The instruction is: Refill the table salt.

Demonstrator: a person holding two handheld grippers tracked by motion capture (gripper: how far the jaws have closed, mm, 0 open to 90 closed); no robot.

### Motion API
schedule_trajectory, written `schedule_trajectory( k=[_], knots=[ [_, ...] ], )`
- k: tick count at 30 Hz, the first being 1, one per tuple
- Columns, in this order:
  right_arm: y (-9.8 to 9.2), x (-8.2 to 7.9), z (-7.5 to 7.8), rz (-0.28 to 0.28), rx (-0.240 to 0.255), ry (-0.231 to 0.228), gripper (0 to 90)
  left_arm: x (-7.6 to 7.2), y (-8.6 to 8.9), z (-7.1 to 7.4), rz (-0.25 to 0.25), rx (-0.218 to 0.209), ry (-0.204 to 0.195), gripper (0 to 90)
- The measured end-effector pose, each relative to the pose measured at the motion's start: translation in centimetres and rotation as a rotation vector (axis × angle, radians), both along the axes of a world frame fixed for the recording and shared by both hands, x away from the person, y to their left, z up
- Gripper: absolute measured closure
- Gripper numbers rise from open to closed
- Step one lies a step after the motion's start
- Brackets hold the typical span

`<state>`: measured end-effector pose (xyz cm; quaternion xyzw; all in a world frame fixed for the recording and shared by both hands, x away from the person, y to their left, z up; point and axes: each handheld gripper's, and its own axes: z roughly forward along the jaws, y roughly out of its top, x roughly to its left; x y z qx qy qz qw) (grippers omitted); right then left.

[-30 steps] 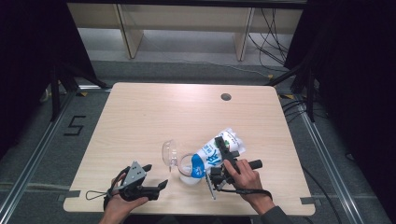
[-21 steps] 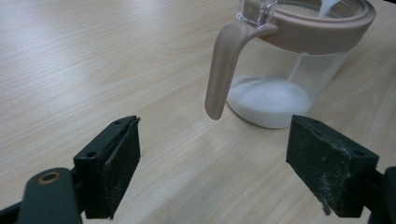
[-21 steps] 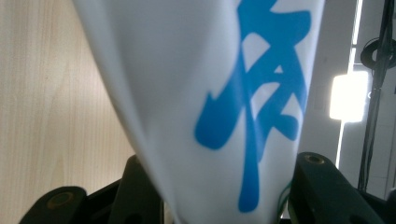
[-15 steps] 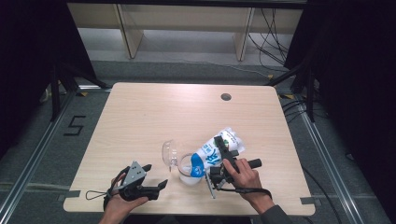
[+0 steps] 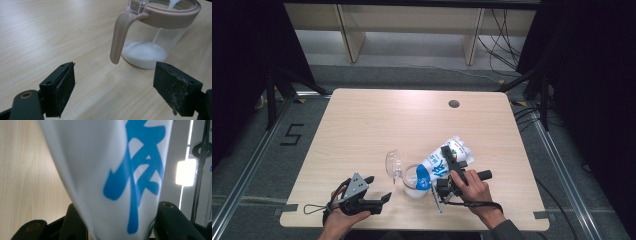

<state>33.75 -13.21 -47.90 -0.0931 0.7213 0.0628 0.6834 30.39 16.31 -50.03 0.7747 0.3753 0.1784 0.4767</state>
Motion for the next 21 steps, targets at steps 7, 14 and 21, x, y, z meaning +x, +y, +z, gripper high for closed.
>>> schedule_trajectory(
  k=[7, 14, 21],
  knots=[
    [-0.04, 0.09, 0.07, 0.012, -0.007, -0.006, 61.0, -0.02, 0.03, 0.02, 0.0, 0.0, 0.0, 17.3],
    [-0.05, -0.03, 0.12, -0.002, -0.009, -0.009, 61.0, -0.03, 0.08, 0.05, -0.005, 0.008, -0.008, 17.3],
    [-0.07, 0.17, 0.34, 0.025, -0.029, -0.023, 61.1, -0.07, 0.01, 0.03, 0.0, -0.001, -0.006, 17.3]
  ],
)
